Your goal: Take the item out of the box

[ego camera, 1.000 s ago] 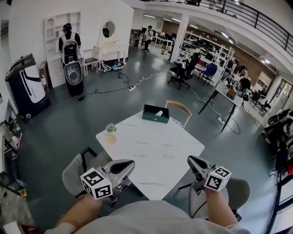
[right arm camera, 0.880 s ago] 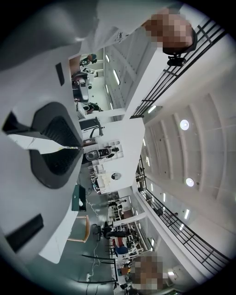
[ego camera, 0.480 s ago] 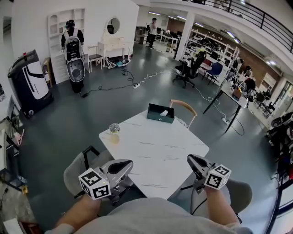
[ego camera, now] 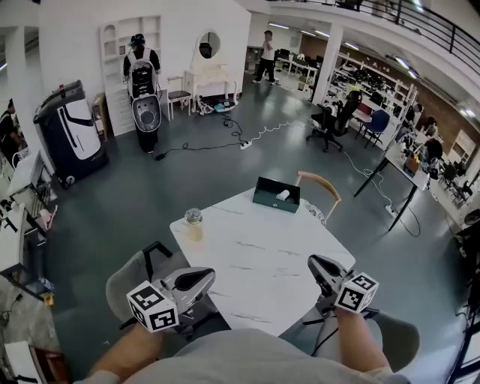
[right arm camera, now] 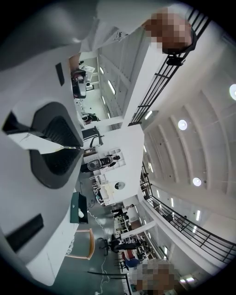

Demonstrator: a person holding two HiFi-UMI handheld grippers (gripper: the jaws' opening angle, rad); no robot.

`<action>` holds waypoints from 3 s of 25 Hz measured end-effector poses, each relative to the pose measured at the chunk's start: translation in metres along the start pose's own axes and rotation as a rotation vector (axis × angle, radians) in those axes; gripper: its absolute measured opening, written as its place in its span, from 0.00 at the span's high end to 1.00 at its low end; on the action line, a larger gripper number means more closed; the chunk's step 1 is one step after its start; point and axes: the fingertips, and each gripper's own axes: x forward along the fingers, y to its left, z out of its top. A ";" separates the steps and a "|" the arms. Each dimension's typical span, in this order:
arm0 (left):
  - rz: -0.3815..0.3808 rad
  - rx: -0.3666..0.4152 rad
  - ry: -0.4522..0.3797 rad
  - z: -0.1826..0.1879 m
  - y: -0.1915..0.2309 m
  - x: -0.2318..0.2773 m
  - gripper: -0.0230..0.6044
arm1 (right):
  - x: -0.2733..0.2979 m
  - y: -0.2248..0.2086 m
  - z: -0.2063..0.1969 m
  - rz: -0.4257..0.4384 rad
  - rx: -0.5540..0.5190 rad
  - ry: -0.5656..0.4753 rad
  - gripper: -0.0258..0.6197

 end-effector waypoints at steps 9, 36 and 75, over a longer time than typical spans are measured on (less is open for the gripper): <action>0.107 -0.060 0.034 -0.015 0.004 0.081 0.96 | 0.008 -0.093 -0.006 0.084 0.059 0.014 0.95; 0.162 0.005 0.175 -0.050 0.114 0.244 0.96 | 0.059 -0.267 -0.030 -0.032 0.131 -0.029 0.95; 0.074 0.057 0.156 -0.083 0.267 0.315 0.96 | 0.319 -0.425 -0.064 -0.086 -0.364 0.815 0.51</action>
